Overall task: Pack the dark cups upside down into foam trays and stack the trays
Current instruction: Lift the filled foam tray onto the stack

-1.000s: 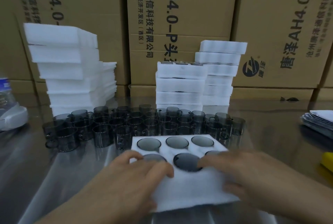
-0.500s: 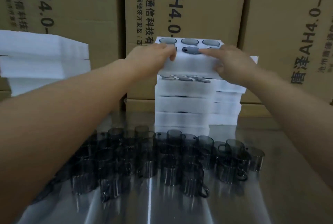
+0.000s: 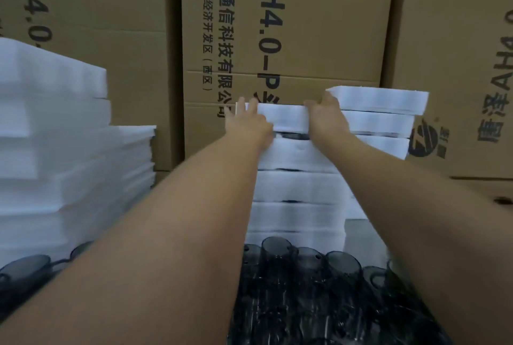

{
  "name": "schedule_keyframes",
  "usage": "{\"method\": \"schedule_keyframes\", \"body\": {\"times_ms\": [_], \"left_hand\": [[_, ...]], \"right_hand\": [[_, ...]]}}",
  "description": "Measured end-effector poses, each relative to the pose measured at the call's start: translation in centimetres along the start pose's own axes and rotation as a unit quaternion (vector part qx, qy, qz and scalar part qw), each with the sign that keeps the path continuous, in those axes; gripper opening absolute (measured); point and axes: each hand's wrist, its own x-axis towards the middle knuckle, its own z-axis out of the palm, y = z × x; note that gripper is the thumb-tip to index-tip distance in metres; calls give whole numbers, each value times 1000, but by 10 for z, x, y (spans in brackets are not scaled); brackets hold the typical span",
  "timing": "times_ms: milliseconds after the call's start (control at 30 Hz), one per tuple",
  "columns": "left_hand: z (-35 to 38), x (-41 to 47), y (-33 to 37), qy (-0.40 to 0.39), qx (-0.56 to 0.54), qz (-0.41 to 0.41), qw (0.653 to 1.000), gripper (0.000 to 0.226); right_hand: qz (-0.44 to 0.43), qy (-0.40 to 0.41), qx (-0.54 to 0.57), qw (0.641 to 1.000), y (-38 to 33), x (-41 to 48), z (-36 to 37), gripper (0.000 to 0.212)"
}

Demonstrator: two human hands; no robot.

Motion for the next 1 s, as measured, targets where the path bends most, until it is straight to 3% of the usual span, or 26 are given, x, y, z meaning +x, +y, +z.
{"method": "schedule_keyframes", "body": {"times_ms": [67, 167, 333, 400, 467, 600, 700, 767, 867, 1000], "left_hand": [[11, -5, 8, -33, -88, -24, 995, 52], [12, -3, 6, -59, -187, -37, 980, 55], [-1, 0, -3, -188, -285, -34, 939, 46], [-3, 8, -5, -205, -262, -21, 943, 34], [-1, 18, -2, -215, -230, -34, 949, 34], [5, 30, 3, -206, -190, -88, 956, 58], [12, 30, 2, -187, -187, -78, 961, 61], [17, 26, 3, -126, -159, -51, 978, 56], [19, 10, 8, -5, -35, -11, 999, 27], [17, -11, 14, 15, -72, -40, 996, 31]], "right_hand": [[11, 29, -12, 999, -7, -3, 7, 43], [9, -65, 14, 998, -4, 2, 8, 30], [48, -270, 44, 961, 9, 4, 9, 58], [44, -294, 53, 953, 10, 5, 9, 63], [59, -298, 63, 951, 10, 7, 8, 62], [84, -306, 84, 945, 6, 11, 1, 52], [87, -292, 88, 948, 5, 12, 3, 52], [70, -254, 67, 962, 8, 7, 10, 53], [-12, -148, 30, 988, 13, -7, 15, 44], [-53, -135, 91, 985, 15, -44, 0, 58]]}}
